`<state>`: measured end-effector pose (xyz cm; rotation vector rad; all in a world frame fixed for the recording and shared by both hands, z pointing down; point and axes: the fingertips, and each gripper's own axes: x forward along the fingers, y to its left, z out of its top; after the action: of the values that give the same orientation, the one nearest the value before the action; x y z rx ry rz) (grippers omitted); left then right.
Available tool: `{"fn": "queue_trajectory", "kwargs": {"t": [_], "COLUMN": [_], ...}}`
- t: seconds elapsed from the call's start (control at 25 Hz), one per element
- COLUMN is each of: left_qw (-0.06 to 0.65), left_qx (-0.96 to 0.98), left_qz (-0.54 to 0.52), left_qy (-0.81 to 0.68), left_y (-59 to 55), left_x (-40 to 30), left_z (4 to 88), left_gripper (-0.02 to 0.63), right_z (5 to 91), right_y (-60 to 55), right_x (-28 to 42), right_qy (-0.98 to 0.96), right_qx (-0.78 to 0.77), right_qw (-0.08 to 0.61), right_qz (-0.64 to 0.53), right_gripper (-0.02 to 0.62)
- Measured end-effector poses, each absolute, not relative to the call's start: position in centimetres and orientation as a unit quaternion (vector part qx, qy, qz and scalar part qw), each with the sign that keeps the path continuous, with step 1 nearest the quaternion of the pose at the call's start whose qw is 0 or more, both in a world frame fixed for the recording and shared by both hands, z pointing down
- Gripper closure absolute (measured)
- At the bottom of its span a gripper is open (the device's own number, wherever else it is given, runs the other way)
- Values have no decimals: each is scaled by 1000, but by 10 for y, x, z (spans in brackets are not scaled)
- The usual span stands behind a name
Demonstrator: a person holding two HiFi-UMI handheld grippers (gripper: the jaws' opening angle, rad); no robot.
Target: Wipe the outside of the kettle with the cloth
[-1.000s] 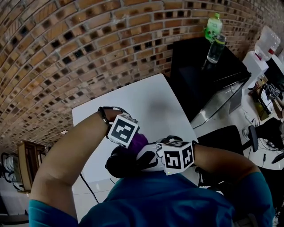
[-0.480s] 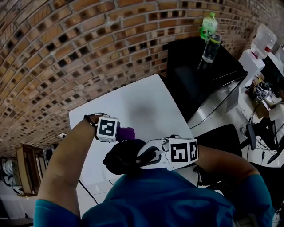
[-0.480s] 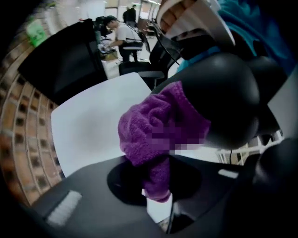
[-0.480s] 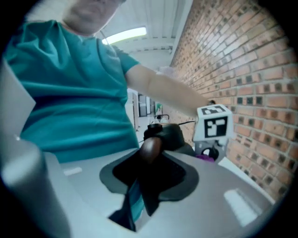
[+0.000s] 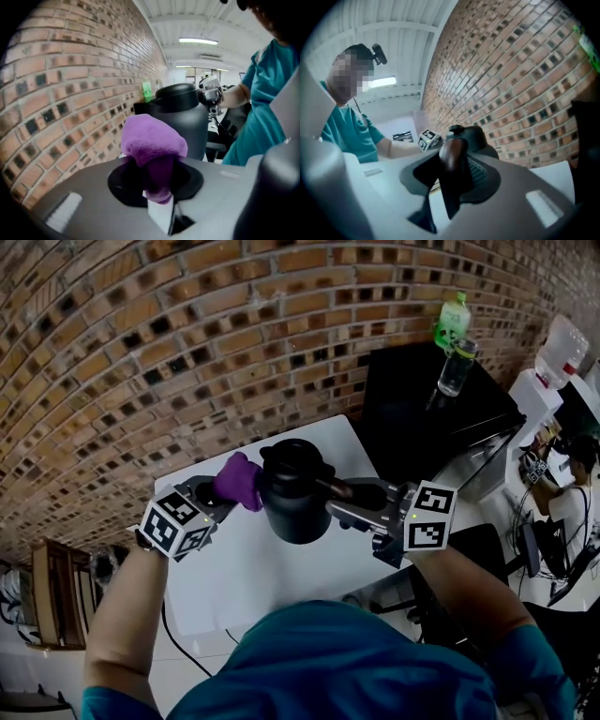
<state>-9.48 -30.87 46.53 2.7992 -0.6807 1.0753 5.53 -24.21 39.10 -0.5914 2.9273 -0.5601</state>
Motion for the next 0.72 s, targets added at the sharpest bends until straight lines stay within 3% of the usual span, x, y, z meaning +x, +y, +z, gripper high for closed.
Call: {"fn": "queue_trajectory", "kwargs": {"t": [0.36,0.72], "left_qw": [-51,-115], "left_qx": [898,875], "left_qz": [313,389], "left_qy": [-304,-263], "left_y": [-303,-284], "left_x": [-19,28], "left_z": [399,439], "left_gripper": [534,534], "right_z": [364,361], "right_y": [-310,-314], "right_x": [70,76], "right_qy": [928,924], "right_qx": [-312,-335], "right_qw": [90,74], "right_qz": [-183,-166], "right_gripper": [480,479]}}
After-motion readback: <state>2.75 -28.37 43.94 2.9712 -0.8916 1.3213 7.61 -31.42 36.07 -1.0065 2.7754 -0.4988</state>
